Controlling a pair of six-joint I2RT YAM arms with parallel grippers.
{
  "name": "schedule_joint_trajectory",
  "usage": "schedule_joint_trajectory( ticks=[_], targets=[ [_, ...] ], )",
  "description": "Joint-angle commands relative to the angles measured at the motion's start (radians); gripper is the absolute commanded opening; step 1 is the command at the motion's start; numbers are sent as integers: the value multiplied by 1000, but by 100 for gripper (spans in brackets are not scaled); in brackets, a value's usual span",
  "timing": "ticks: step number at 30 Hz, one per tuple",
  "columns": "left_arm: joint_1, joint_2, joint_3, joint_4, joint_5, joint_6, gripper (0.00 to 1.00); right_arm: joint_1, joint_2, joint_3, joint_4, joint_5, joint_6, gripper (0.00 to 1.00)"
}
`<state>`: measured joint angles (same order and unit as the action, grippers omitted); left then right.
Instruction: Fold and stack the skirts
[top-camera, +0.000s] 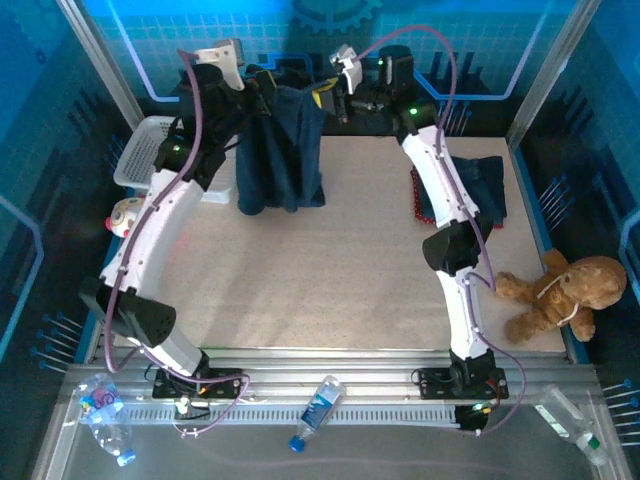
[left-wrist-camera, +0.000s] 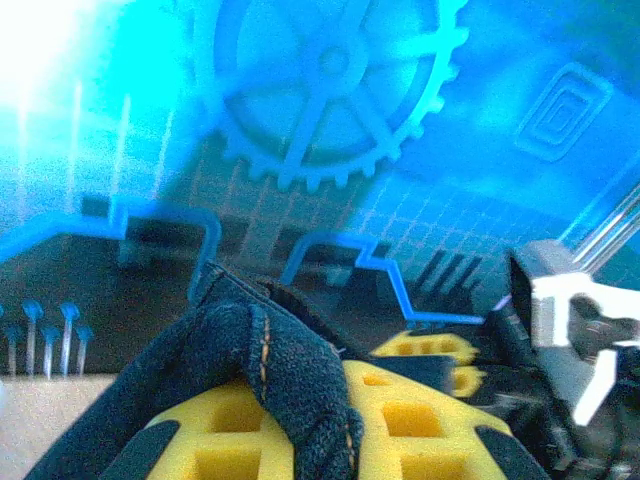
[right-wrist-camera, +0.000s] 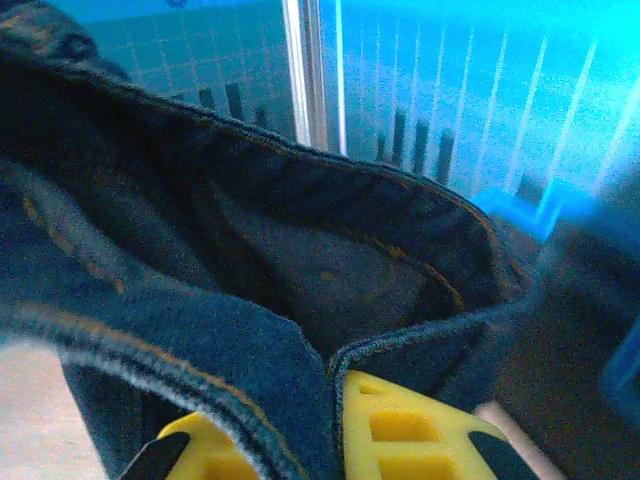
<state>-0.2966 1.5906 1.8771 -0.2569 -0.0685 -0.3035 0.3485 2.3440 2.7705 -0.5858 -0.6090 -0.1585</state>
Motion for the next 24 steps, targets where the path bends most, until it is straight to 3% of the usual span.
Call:
schedule_joint_trajectory(
  ticks=[1, 3, 5, 8, 9, 10, 11, 12, 13, 14, 18, 22, 24],
  targets=[
    [-56, -65, -52, 9, -60, 169, 0, -17, -4, 38, -301, 7, -355, 0],
    [-125, -94, -142, 29, -93, 202, 0, -23, -103, -165, -318, 40, -502, 0],
    [-207, -110, -273, 57, -123, 178, 0, -34, -233, -480, -237, 115, -603, 0],
    [-349, -88, -432, 86, -150, 108, 0, -94, -419, -905, 14, 225, -585, 0],
    [-397, -70, -464, 94, -168, 96, 0, -129, -467, -1030, 117, 257, -554, 6],
    [-453, -36, -481, 95, -179, 90, 4, -157, -510, -1116, 190, 298, -516, 15],
    [-500, 10, -473, 73, -175, 75, 7, -200, -557, -1221, 279, 359, -460, 35],
    [-534, 55, -453, 48, -153, 59, 10, -231, -584, -1278, 326, 397, -417, 46],
    [-565, 112, -418, 19, -109, 44, 16, -264, -611, -1330, 360, 432, -368, 65],
    [-589, 167, -382, -5, -62, 42, 26, -293, -636, -1371, 385, 452, -320, 100],
    [-615, 268, -291, -49, 27, 42, 55, -325, -776, -1568, 547, 488, -213, 100],
    [-589, 135, -419, 111, 30, 76, 89, -331, -872, -1665, 619, 649, -3, 100],
    [-555, 62, -507, 191, 62, 64, 99, -329, -901, -1696, 623, 748, 67, 100]
  ],
)
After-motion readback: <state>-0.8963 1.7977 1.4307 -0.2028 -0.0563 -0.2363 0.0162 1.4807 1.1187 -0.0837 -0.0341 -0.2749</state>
